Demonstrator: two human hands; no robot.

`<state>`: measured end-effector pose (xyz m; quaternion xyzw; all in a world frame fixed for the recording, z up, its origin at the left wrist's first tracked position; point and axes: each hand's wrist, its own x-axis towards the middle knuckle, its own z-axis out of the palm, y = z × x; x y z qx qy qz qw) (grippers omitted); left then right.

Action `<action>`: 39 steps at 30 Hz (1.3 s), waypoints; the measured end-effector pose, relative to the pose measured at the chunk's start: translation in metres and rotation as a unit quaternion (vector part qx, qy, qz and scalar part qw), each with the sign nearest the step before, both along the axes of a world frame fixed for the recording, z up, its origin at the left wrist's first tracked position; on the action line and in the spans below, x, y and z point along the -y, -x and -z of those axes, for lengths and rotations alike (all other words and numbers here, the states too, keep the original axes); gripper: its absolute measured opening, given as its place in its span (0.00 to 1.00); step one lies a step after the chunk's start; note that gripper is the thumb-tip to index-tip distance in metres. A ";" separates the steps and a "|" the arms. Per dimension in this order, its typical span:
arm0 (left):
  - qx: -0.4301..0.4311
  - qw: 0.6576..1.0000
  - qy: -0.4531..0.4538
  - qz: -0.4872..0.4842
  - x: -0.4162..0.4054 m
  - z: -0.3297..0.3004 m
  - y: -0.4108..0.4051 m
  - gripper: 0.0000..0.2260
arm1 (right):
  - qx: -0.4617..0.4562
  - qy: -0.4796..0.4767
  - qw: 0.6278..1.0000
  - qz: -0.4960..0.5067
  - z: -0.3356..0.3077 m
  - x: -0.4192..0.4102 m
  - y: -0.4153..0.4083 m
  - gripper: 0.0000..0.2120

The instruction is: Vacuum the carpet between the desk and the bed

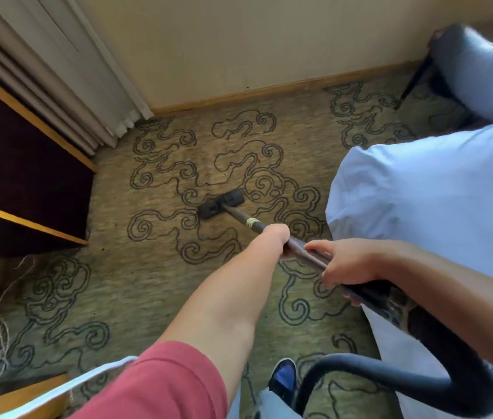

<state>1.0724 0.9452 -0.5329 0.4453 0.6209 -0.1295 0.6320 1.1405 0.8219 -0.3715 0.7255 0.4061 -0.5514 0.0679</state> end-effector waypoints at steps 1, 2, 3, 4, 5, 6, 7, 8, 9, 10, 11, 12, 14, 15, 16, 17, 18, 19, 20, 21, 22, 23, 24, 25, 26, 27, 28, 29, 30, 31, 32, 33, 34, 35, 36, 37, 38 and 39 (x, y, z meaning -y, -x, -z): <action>0.003 1.000 0.016 0.000 0.012 -0.006 -0.004 0.14 | -0.001 0.004 1.000 0.012 -0.005 0.011 -0.003 0.40; -0.003 0.999 0.038 -0.005 0.025 -0.012 -0.006 0.13 | 0.001 0.009 1.000 0.021 -0.011 0.025 -0.004 0.40; -0.010 0.998 0.055 -0.013 0.034 -0.014 -0.009 0.13 | 0.000 0.015 0.999 0.038 -0.013 0.036 -0.005 0.41; -0.006 0.998 0.066 -0.018 0.045 -0.014 -0.013 0.13 | 0.000 0.021 0.998 0.055 -0.016 0.049 -0.005 0.41; -0.003 0.998 0.065 -0.019 0.056 -0.012 -0.017 0.14 | 0.009 0.022 0.998 0.059 -0.018 0.062 -0.005 0.41; -0.007 0.998 0.065 -0.018 0.067 -0.009 -0.020 0.15 | 0.024 0.019 0.998 0.053 -0.019 0.074 -0.005 0.41; -0.009 0.997 0.068 -0.023 0.077 -0.007 -0.021 0.17 | 0.039 0.015 0.998 0.046 -0.020 0.085 -0.004 0.41; -0.006 0.997 0.075 -0.032 0.087 -0.007 -0.022 0.18 | 0.049 0.012 0.998 0.044 -0.019 0.095 -0.003 0.40; 0.002 0.998 0.062 -0.022 0.097 -0.006 -0.021 0.18 | 0.054 0.013 0.997 0.046 -0.018 0.104 0.000 0.39; 0.017 0.998 0.056 -0.003 0.107 -0.007 -0.017 0.19 | 0.055 0.015 0.997 0.053 -0.017 0.112 0.006 0.39; 0.031 0.998 0.046 0.012 0.114 -0.008 -0.013 0.19 | 0.056 0.017 0.997 0.058 -0.017 0.118 0.013 0.40; 0.035 0.999 0.036 0.019 0.118 -0.003 -0.006 0.20 | 0.058 0.020 0.996 0.057 -0.015 0.122 0.023 0.40; 0.015 0.999 0.039 0.029 0.117 0.000 0.010 0.19 | 0.075 0.010 0.996 0.048 -0.013 0.124 0.046 0.38; -0.002 0.999 0.037 0.023 0.114 -0.002 0.017 0.19 | 0.080 0.004 0.996 0.040 -0.012 0.122 0.056 0.37; -0.010 0.999 0.041 0.021 0.111 -0.004 0.026 0.18 | 0.081 0.003 0.996 0.029 -0.013 0.119 0.068 0.35; -0.007 0.999 0.047 0.023 0.109 -0.006 0.034 0.18 | 0.083 0.005 0.996 0.022 -0.014 0.117 0.080 0.34; -0.003 0.998 0.052 0.021 0.107 -0.008 0.039 0.17 | 0.088 0.006 0.996 0.017 -0.015 0.115 0.087 0.33; 0.004 0.998 0.063 0.018 0.109 -0.011 0.044 0.15 | 0.097 0.008 0.995 0.011 -0.019 0.116 0.092 0.33; 0.014 0.997 0.078 0.011 0.112 -0.013 0.050 0.12 | 0.102 0.010 0.995 0.005 -0.024 0.115 0.095 0.33; 0.020 0.996 0.086 0.002 0.117 -0.015 0.053 0.11 | 0.106 0.015 0.994 -0.001 -0.029 0.116 0.096 0.33; 0.023 0.996 0.091 -0.005 0.123 -0.016 0.058 0.12 | 0.107 0.020 0.994 -0.006 -0.034 0.120 0.100 0.34; 0.028 0.995 0.097 -0.009 0.128 -0.015 0.061 0.13 | 0.111 0.024 0.994 -0.010 -0.038 0.124 0.105 0.34; 0.031 0.994 0.101 -0.015 0.135 -0.013 0.066 0.15 | 0.115 0.028 0.993 -0.010 -0.040 0.131 0.112 0.34; 0.031 0.994 0.102 -0.017 0.140 -0.009 0.070 0.15 | 0.116 0.030 0.993 -0.006 -0.040 0.138 0.120 0.34; 0.024 0.994 0.108 -0.022 0.147 -0.008 0.077 0.15 | 0.115 0.033 0.993 -0.002 -0.039 0.145 0.129 0.33; 0.016 0.993 0.110 -0.030 0.154 -0.011 0.084 0.14 | 0.113 0.036 0.993 0.005 -0.039 0.153 0.137 0.33; 0.013 0.992 0.117 -0.038 0.161 -0.014 0.090 0.12 | 0.110 0.037 0.993 0.012 -0.038 0.158 0.143 0.33; 0.014 0.992 0.122 -0.040 0.166 -0.014 0.094 0.11 | 0.106 0.039 0.993 0.016 -0.037 0.164 0.148 0.33; 0.015 0.990 0.130 -0.047 0.172 -0.016 0.097 0.10 | 0.106 0.040 0.993 0.020 -0.035 0.169 0.151 0.33; 0.014 0.990 0.134 -0.047 0.175 -0.017 0.097 0.12 | 0.109 0.037 0.993 0.021 -0.035 0.173 0.152 0.33; 0.013 0.989 0.137 -0.048 0.178 -0.019 0.098 0.14 | 0.110 0.036 0.993 0.021 -0.036 0.176 0.151 0.33; 0.011 0.990 0.137 -0.046 0.182 -0.022 0.098 0.16 | 0.108 0.035 0.993 0.020 -0.039 0.180 0.150 0.33; 0.007 0.990 0.134 -0.041 0.186 -0.025 0.098 0.15 | 0.106 0.035 0.994 0.013 -0.041 0.183 0.148 0.33; 0.006 0.989 0.144 -0.036 0.192 -0.029 0.097 0.13 | 0.106 0.034 0.994 0.007 -0.043 0.189 0.145 0.33; -0.001 0.989 0.146 -0.025 0.202 -0.032 0.094 0.11 | 0.109 0.034 0.993 0.002 -0.046 0.198 0.142 0.33; -0.010 0.990 0.137 -0.014 0.210 -0.032 0.093 0.10 | 0.110 0.035 0.993 -0.002 -0.049 0.205 0.141 0.33; -0.020 0.990 0.141 -0.012 0.222 -0.033 0.090 0.11 | 0.110 0.039 0.993 -0.004 -0.053 0.217 0.138 0.34; -0.027 0.990 0.139 -0.008 0.234 -0.033 0.088 0.14 | 0.107 0.044 0.993 -0.007 -0.056 0.229 0.135 0.35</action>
